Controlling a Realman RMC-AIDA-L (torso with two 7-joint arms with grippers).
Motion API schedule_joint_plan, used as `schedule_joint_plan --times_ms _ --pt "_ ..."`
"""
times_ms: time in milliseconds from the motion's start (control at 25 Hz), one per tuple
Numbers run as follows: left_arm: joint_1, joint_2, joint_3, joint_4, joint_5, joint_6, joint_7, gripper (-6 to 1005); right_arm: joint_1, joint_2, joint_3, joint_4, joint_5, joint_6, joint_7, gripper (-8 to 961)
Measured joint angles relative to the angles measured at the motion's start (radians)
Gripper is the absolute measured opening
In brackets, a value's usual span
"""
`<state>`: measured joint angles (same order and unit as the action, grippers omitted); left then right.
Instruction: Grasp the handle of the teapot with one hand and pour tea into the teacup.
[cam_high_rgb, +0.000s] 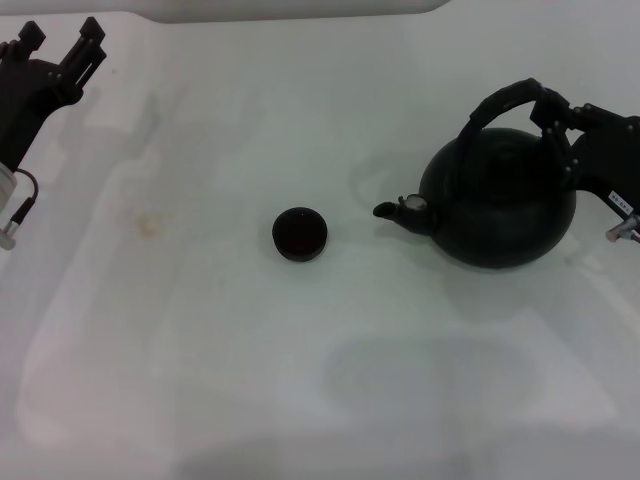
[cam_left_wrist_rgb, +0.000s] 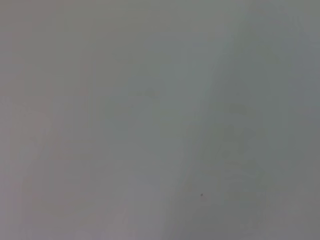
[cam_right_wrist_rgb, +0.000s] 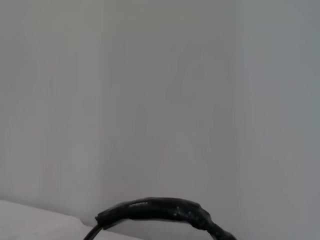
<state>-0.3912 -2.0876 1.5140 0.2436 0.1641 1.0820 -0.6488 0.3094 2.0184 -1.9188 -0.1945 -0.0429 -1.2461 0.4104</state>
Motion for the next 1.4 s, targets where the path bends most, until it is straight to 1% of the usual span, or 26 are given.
schedule_joint_plan --times_ms 360,520,760,840,880,1000,1080,1120,1320,1400 --pt "0.002 0.0 0.0 -0.001 0.0 -0.002 0.0 835 -0.003 0.001 -0.011 0.006 -0.007 0.001 0.012 117" --pt "0.004 0.0 0.0 -0.001 0.0 0.001 0.0 835 0.0 0.0 -0.001 0.01 0.003 0.035 0.09 117" --pt "0.005 -0.001 0.0 -0.001 0.0 0.001 0.0 834 -0.002 0.001 -0.005 0.01 0.011 0.041 0.114 304" --pt "0.005 -0.001 0.0 -0.001 0.0 0.001 0.0 834 -0.002 0.0 -0.006 0.01 0.011 0.039 0.146 383" --pt "0.005 -0.001 0.0 -0.001 0.0 0.001 0.0 834 -0.003 -0.001 -0.006 0.01 0.011 0.038 0.193 422" --pt "0.005 -0.002 0.0 -0.001 0.0 0.001 0.0 834 -0.01 -0.002 -0.008 0.012 0.007 0.022 0.226 540" --pt "0.003 -0.002 0.0 -0.001 0.0 0.001 0.0 834 -0.039 -0.003 -0.011 0.013 0.002 -0.044 0.235 601" --pt "0.002 -0.002 0.0 -0.001 0.0 0.001 0.0 834 -0.039 -0.003 -0.011 0.013 0.002 -0.044 0.235 631" --pt "0.0 0.0 0.0 0.001 0.0 0.001 0.0 835 -0.094 -0.004 0.0 0.013 0.011 -0.091 0.234 784" --pt "-0.001 0.0 0.0 0.002 0.0 0.001 0.0 835 -0.115 -0.006 0.01 0.013 0.025 -0.109 0.234 821"
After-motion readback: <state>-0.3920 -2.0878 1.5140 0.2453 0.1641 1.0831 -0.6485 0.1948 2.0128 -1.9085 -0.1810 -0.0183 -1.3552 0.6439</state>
